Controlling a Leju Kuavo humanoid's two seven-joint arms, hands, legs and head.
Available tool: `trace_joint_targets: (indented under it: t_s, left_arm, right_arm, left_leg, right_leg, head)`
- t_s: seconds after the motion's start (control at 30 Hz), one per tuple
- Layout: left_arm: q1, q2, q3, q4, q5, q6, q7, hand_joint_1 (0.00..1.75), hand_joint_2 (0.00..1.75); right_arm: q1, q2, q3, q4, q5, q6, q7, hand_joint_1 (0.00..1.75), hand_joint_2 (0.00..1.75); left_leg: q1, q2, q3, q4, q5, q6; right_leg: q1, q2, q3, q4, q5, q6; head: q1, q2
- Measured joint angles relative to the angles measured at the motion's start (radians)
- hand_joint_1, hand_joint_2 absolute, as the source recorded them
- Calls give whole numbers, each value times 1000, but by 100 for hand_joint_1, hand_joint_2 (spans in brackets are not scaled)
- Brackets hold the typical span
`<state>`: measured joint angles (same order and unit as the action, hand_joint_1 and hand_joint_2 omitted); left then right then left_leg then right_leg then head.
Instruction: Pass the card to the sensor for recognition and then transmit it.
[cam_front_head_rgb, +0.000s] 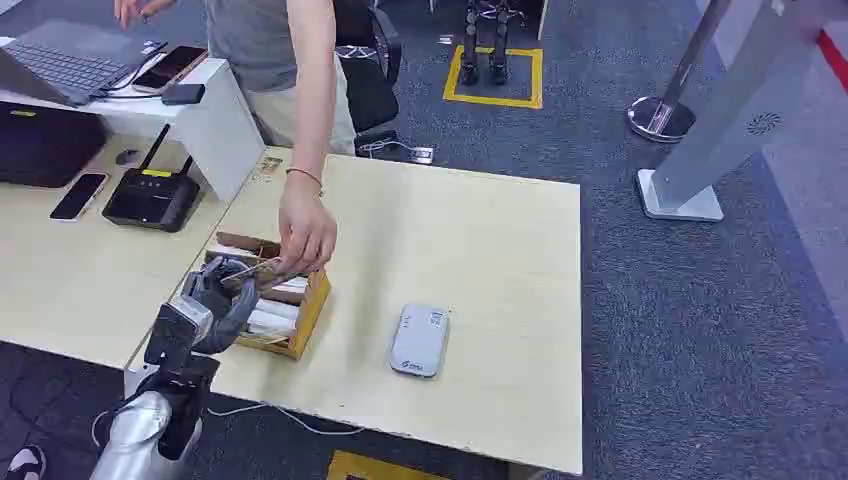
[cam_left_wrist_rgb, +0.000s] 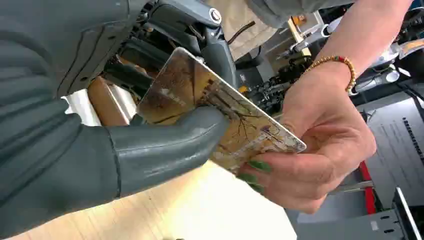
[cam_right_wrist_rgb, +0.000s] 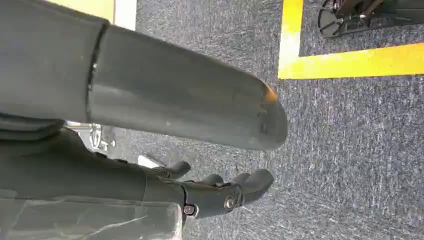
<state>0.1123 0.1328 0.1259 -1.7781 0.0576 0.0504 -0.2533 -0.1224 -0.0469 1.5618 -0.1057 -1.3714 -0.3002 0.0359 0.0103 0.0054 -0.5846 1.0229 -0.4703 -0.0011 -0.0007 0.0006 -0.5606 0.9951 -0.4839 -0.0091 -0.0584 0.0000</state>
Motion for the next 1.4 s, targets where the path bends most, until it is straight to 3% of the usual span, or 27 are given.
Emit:
trace_joint_targets:
  t_s: [0.73, 1.0, 1.4]
  left_arm:
    - [-9, 1, -2, 12, -50, 2, -1, 175, 175]
    - [-63, -3, -63, 61, -277, 93, 13, 175, 175]
    - [-173, -33, -210, 178, -457, 170, 22, 175, 175]
  right_arm:
    - [0, 0, 0, 0, -1, 3, -4, 0, 0]
    - [-1, 0, 0, 0, 21, 5, -2, 0, 0]
    - [-8, 0, 0, -1, 56, 21, -2, 0, 0]
  left_leg:
    - [0, 0, 0, 0, 0, 0]
    - [0, 0, 0, 1, 0, 0]
    - [0, 0, 0, 1, 0, 0]
  right_leg:
    - [0, 0, 0, 0, 0, 0]
    - [0, 0, 0, 0, 0, 0]
    - [0, 0, 0, 0, 1, 1]
  head:
    - [0, 0]
    - [0, 0]
    - [0, 0]
